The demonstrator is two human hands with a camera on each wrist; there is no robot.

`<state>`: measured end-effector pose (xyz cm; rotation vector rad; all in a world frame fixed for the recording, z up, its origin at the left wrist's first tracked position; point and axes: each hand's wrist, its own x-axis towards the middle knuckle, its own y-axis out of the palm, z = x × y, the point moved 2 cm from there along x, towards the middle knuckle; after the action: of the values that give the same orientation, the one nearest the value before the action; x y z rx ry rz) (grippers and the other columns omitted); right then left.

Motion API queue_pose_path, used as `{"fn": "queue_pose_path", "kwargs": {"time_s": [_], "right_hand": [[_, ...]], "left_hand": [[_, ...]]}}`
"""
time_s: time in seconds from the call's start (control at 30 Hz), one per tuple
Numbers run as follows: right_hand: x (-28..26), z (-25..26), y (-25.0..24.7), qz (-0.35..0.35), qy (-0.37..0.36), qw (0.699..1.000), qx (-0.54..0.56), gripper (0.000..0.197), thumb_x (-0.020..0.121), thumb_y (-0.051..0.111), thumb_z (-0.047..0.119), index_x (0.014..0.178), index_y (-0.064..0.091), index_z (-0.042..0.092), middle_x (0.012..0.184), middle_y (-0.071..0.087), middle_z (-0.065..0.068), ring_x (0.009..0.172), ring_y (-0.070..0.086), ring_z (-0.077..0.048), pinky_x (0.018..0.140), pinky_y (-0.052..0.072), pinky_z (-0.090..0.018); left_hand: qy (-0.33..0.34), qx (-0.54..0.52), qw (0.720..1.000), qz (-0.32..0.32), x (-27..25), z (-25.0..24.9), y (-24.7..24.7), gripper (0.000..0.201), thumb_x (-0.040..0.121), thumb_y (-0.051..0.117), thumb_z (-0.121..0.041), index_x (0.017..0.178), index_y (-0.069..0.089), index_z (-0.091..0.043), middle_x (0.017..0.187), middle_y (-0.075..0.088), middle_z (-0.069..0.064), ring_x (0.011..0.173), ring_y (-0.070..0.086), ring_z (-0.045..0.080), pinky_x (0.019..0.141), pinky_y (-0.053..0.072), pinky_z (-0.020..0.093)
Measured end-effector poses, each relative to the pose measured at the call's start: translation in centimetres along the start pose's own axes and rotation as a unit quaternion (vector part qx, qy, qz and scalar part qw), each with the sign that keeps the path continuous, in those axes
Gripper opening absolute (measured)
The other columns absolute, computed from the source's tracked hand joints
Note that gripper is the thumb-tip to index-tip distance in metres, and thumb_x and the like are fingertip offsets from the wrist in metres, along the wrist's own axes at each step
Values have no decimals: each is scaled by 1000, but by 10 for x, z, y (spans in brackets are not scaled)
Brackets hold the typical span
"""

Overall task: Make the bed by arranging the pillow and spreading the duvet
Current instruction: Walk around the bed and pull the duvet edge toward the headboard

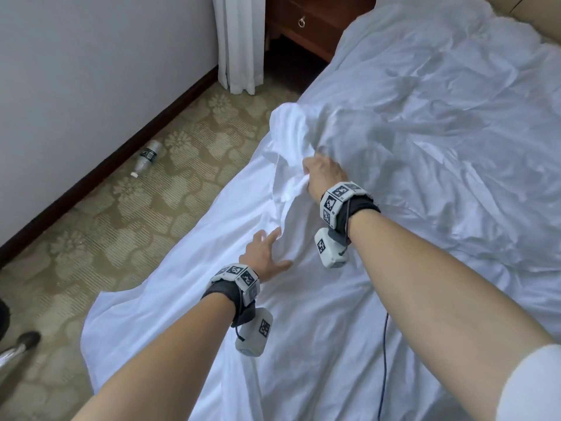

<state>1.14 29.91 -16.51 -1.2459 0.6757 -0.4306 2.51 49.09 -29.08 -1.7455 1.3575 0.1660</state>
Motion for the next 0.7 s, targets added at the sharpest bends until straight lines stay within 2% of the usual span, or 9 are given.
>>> {"fn": "queue_pose_path", "kwargs": {"time_s": [0.1, 0.17, 0.27, 0.37, 0.43, 0.53, 0.57, 0.63, 0.7], "right_hand": [[-20, -12, 5, 4, 1, 999, 33, 26, 80, 46, -15, 87, 62, 4, 93, 62, -21, 91, 62, -39, 70, 47, -37], [-36, -30, 10, 22, 19, 998, 63, 25, 82, 49, -9, 81, 59, 14, 88, 63, -19, 89, 61, -37, 68, 44, -36], [-64, -66, 10, 95, 44, 994, 28, 18, 85, 53, 4, 96, 50, 18, 89, 57, -11, 84, 55, -30, 69, 39, -34], [-102, -121, 1, 151, 83, 985, -4, 30, 82, 52, 4, 105, 37, 17, 91, 54, -9, 85, 56, -33, 74, 41, -37], [-136, -167, -7, 186, 128, 974, -29, 35, 84, 53, 7, 112, 40, 22, 100, 61, -12, 91, 61, -35, 78, 48, -38], [-195, -221, -23, 246, 185, 949, -67, 28, 92, 53, 23, 119, 51, 29, 118, 63, -12, 103, 63, -34, 85, 52, -40], [-214, -233, -28, 267, 196, 940, -78, 25, 93, 52, 24, 117, 56, 29, 120, 62, -11, 106, 62, -33, 86, 51, -38], [-247, -247, -34, 300, 201, 929, -83, 16, 93, 51, 19, 95, 61, 32, 118, 62, -9, 108, 62, -30, 85, 49, -34], [-272, -256, -35, 309, 199, 928, -68, 22, 90, 52, 14, 76, 54, 31, 110, 66, -9, 102, 63, -28, 83, 48, -33]], "left_hand": [[4, -17, 999, -30, 3, -5, -4, 99, 77, 72, -51, 153, 14, -25, 158, 20, 6, 142, 31, 27, 113, 35, 47], [5, -48, 997, -56, 4, -12, -5, 105, 74, 74, -51, 152, 11, -23, 157, 21, 4, 142, 31, 25, 114, 34, 45], [0, -75, 994, -75, 7, -21, -11, 117, 70, 77, -53, 154, 2, -24, 159, 18, 2, 145, 27, 23, 115, 33, 46], [0, -54, 996, -66, 9, -32, -13, 122, 68, 78, -55, 154, -2, -25, 161, 14, 2, 147, 23, 24, 115, 33, 47], [-11, -32, 998, -57, 6, -44, -7, 126, 65, 80, -55, 154, -5, -25, 161, 11, 4, 148, 21, 26, 114, 32, 49], [-5, 16, 996, -84, -5, -72, 4, 135, 58, 83, -57, 152, -10, -32, 162, 6, 7, 149, 17, 29, 112, 32, 54], [16, 36, 994, -98, -9, -84, 7, 137, 57, 85, -55, 152, -11, -34, 163, 2, 8, 149, 14, 30, 113, 29, 56], [66, 62, 989, -117, -15, -110, 10, 137, 57, 87, -50, 151, -13, -38, 163, -9, 7, 151, 3, 31, 116, 21, 60], [115, 120, 979, -119, -19, -138, 14, 136, 60, 86, -49, 150, -15, -40, 162, -16, 6, 151, -8, 32, 117, 10, 62]]}}
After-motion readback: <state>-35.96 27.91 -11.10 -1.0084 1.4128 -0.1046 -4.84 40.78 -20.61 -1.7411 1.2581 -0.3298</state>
